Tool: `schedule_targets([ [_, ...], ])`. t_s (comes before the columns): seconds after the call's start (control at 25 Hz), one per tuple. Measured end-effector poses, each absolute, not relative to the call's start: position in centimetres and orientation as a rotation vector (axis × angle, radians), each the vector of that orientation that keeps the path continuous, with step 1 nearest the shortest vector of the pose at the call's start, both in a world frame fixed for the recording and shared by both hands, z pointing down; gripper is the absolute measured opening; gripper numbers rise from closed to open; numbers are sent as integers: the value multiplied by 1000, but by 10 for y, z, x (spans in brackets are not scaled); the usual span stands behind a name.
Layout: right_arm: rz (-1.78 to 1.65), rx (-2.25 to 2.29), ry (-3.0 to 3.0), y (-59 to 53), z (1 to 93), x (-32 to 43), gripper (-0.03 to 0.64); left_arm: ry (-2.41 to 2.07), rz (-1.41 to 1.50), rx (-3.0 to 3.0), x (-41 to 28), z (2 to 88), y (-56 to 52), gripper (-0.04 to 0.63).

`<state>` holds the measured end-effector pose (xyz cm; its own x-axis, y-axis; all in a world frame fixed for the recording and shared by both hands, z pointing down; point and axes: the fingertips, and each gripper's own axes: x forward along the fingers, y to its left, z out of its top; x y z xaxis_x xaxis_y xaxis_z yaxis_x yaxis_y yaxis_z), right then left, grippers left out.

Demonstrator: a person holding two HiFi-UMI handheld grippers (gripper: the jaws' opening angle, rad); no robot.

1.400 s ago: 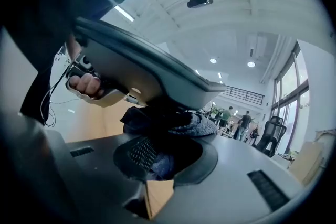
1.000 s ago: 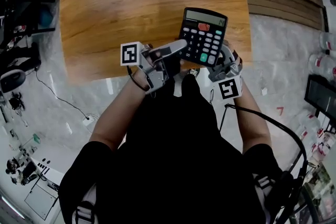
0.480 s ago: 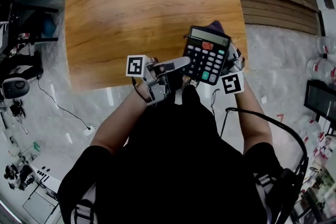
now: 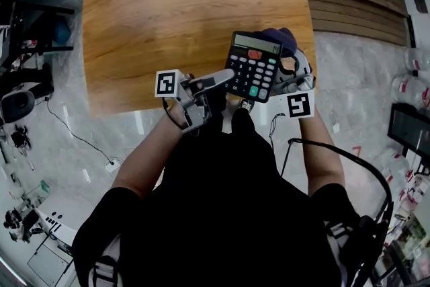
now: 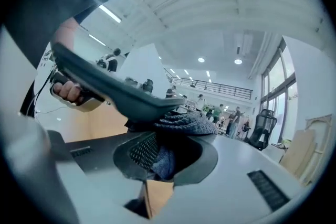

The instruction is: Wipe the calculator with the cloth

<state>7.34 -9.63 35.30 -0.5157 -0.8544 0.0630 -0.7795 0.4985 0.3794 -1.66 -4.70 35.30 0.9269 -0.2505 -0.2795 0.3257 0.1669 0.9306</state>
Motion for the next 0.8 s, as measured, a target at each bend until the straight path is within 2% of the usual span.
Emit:
schedule_targets([
  [0.36, -384, 1547, -2447, -79, 353, 109, 60, -26, -407, 1380, -27, 384, -57, 74],
  [0.6, -357, 1595, -2378, -72, 370, 117, 60, -152, -417, 1372, -44, 434, -89, 74],
  [0.8, -151, 1489, -2224, -63, 412, 132, 60, -253, -284, 1481, -29, 491, -87, 74],
])
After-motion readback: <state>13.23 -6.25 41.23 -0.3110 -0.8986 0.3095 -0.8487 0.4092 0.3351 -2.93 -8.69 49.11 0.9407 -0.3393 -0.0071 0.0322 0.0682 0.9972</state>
